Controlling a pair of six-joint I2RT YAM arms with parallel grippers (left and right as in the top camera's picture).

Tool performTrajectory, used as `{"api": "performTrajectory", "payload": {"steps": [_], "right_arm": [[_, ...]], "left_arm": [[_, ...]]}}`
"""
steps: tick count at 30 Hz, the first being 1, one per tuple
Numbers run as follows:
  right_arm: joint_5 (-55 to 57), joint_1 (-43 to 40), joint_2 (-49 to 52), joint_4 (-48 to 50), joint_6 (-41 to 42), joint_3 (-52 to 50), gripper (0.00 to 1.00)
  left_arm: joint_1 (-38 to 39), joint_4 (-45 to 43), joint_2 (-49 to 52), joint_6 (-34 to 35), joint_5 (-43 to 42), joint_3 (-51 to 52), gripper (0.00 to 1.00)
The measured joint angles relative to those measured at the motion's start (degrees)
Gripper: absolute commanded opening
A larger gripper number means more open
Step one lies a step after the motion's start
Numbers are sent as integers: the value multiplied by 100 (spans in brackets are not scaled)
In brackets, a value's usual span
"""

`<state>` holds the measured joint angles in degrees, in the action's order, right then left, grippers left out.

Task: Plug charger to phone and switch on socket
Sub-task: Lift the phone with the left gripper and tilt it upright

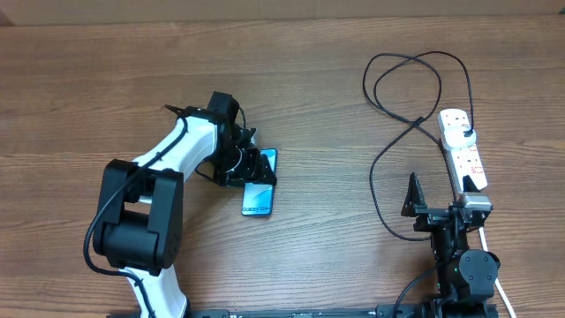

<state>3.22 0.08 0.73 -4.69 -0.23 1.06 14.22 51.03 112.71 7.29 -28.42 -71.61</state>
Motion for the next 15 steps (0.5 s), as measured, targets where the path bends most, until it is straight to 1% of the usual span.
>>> {"api": "performTrajectory", "payload": {"steps": [10,15], "right_arm": [[0,0,0,-2,0,0,100],[2,0,0,-2,2,0,100]], "left_arm": [[-48,-595,15,-175,-1727,2,57],[-48,-1021,15,-179,-2837,2,56]]}}
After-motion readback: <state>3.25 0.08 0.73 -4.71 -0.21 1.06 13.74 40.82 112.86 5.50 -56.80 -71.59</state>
